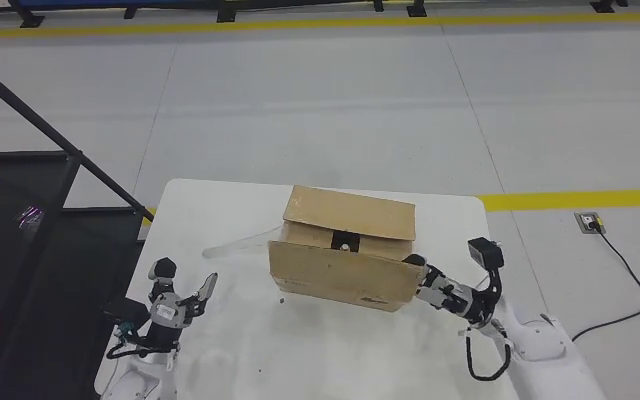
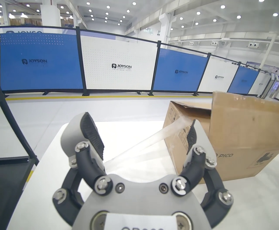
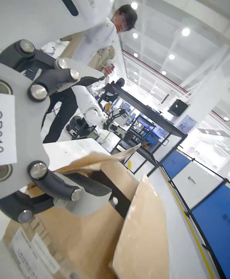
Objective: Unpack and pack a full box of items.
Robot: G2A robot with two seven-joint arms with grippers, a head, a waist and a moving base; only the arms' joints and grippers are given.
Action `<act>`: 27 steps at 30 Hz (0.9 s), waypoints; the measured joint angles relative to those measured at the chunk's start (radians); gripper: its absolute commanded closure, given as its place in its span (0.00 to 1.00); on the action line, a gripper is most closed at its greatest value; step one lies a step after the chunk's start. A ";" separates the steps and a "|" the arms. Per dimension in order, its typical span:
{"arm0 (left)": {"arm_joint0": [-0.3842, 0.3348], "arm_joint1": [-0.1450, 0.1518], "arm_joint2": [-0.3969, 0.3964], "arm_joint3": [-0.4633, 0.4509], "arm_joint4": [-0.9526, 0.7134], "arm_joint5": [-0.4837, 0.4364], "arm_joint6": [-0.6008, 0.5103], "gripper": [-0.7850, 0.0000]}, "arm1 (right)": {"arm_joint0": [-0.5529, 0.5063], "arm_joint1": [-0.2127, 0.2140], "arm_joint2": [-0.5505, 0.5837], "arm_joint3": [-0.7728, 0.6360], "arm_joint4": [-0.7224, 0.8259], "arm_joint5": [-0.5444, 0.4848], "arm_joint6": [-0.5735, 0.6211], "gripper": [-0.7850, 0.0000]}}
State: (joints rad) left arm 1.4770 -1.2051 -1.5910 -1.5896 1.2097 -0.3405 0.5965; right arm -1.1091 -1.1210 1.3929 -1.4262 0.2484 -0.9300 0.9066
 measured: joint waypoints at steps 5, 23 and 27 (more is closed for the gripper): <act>0.013 0.000 0.006 -0.054 -0.011 -0.032 -0.028 0.00 | -0.076 0.063 -0.044 -0.110 -0.069 -0.073 -0.090 0.00; -0.020 0.020 0.101 -0.012 0.326 -0.138 -0.188 0.00 | -0.115 0.198 -0.168 -0.201 -0.305 -0.060 -0.105 0.00; -0.035 0.019 0.117 0.021 0.340 -0.120 -0.191 0.00 | -0.135 0.196 -0.149 -0.246 -0.186 0.022 -0.208 0.00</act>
State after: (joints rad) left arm 1.4422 -1.1860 -1.4737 -1.5688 1.5496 -0.4600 0.4054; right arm -1.2440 -0.9247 1.2439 -1.6725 0.0622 -0.9082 0.6984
